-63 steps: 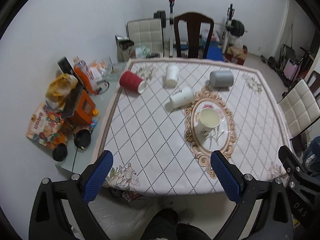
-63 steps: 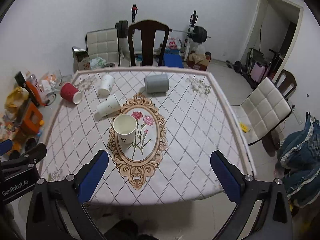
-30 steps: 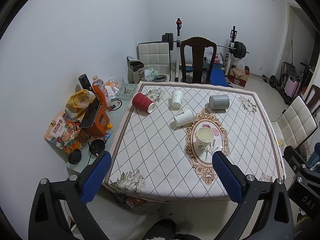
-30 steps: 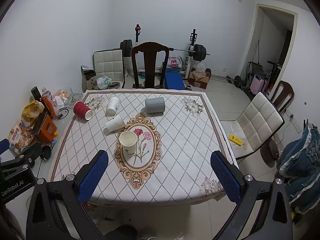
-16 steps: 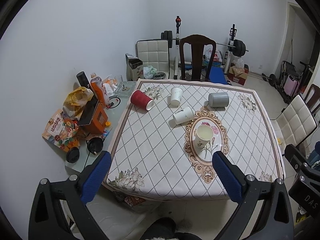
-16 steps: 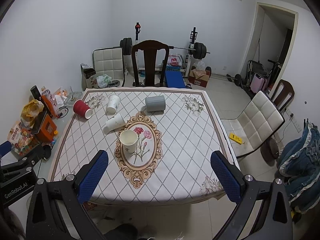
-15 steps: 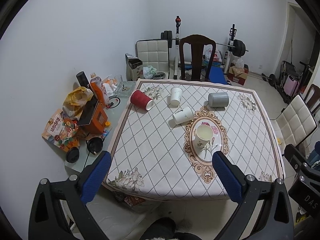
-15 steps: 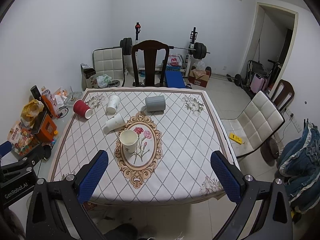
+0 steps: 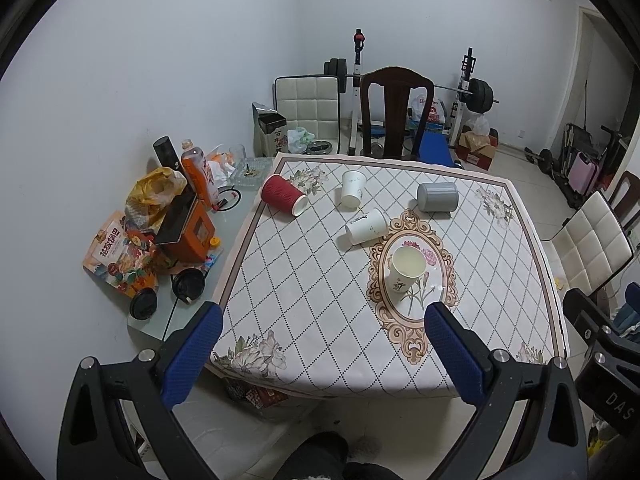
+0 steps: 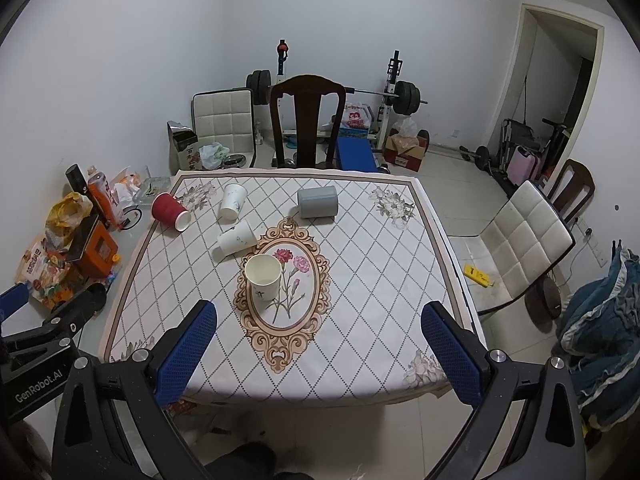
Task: Flip cup upright
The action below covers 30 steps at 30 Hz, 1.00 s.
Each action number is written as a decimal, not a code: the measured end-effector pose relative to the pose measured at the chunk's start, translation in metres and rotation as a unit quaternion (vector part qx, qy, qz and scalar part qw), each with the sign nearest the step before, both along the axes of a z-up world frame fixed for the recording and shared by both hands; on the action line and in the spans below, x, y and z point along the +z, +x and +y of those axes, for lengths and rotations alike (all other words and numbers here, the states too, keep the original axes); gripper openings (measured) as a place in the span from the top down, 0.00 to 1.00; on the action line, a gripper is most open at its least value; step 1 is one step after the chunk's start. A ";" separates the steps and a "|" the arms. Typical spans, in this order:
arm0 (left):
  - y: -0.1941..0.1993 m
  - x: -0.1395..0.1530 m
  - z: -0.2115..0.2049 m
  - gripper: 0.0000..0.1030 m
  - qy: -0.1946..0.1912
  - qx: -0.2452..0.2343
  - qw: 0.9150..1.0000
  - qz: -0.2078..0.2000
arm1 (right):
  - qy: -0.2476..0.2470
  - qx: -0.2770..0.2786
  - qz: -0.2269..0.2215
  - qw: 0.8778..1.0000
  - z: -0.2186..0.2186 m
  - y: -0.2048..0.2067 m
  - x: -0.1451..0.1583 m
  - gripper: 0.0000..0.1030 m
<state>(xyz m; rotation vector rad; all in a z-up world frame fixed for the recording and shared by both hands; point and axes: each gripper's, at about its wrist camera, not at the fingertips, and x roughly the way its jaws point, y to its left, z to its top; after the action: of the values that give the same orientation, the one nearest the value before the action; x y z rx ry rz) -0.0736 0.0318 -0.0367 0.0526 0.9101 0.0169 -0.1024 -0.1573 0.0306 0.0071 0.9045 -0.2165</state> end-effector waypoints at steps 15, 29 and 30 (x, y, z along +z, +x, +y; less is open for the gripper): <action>0.001 0.005 0.000 0.00 -0.003 0.003 1.000 -0.003 | 0.005 0.003 0.004 1.000 0.002 0.001 0.001 0.00; 0.002 0.006 -0.002 0.00 0.000 0.005 1.000 -0.004 | 0.005 0.004 0.003 1.000 0.002 0.002 0.002 0.00; 0.002 0.006 -0.002 0.00 -0.001 0.005 1.000 -0.004 | 0.006 0.004 0.003 1.000 0.002 0.002 0.002 0.00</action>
<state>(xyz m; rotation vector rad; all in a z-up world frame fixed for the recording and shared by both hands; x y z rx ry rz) -0.0719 0.0296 -0.0309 0.0462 0.9026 0.0255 -0.0999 -0.1553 0.0327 0.0134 0.9122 -0.2048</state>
